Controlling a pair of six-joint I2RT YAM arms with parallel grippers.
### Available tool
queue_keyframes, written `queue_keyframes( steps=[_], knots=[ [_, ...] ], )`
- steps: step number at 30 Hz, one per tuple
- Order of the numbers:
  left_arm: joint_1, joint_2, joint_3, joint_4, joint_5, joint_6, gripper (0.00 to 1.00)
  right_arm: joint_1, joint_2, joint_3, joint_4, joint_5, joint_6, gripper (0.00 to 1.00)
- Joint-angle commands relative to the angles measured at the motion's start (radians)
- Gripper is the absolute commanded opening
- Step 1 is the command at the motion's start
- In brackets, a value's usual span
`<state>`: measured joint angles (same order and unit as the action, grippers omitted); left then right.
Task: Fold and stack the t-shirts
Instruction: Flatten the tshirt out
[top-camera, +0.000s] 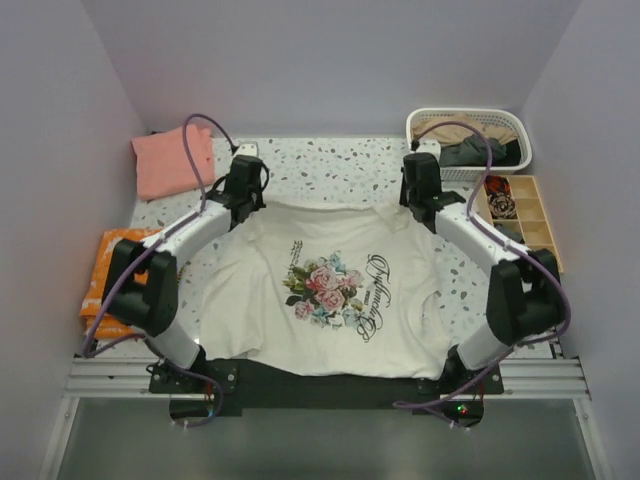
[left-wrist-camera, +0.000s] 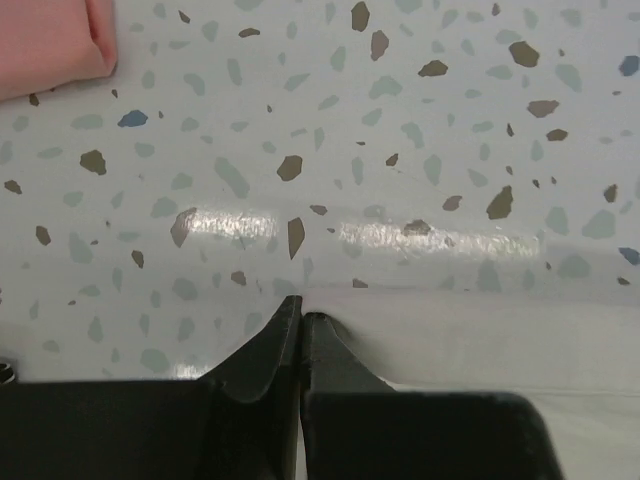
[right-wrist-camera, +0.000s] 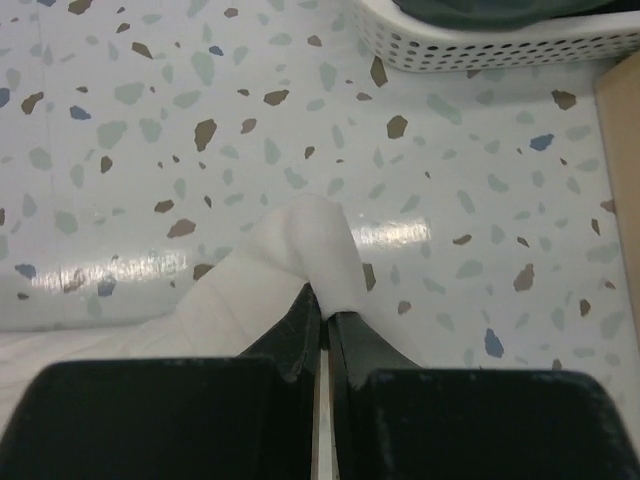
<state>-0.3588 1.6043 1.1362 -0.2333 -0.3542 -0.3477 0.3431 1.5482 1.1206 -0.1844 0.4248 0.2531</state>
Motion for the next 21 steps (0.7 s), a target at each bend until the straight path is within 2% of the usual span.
queue_keyframes(
  steps=[1, 5, 9, 11, 14, 19, 20, 21],
  knots=[
    [0.058, 0.201, 0.169, 0.130, -0.072, 0.026, 0.00, -0.041, 0.185, 0.211, 0.132, -0.109, -0.003, 0.00],
    [0.124, 0.327, 0.295, 0.189, -0.023, 0.038, 0.00, -0.073, 0.349, 0.378, 0.112, -0.165, -0.032, 0.00],
    [0.178, 0.463, 0.421, 0.177, 0.067, 0.081, 0.00, -0.107, 0.466, 0.530, 0.080, -0.257, -0.034, 0.00],
    [0.198, 0.518, 0.520, 0.126, 0.118, 0.104, 0.00, -0.118, 0.504, 0.550, 0.083, -0.283, -0.026, 0.00],
    [0.218, 0.629, 0.633, 0.069, 0.165, 0.127, 0.18, -0.128, 0.538, 0.584, 0.080, -0.316, -0.018, 0.00],
    [0.239, 0.661, 0.668, 0.061, 0.218, 0.144, 0.22, -0.136, 0.553, 0.576, 0.095, -0.365, -0.011, 0.00],
    [0.241, 0.671, 0.671, 0.054, 0.225, 0.147, 0.21, -0.138, 0.556, 0.570, 0.100, -0.376, -0.006, 0.00],
    [0.242, 0.675, 0.675, 0.048, 0.231, 0.147, 0.15, -0.139, 0.556, 0.567, 0.109, -0.386, -0.003, 0.00]
  ],
)
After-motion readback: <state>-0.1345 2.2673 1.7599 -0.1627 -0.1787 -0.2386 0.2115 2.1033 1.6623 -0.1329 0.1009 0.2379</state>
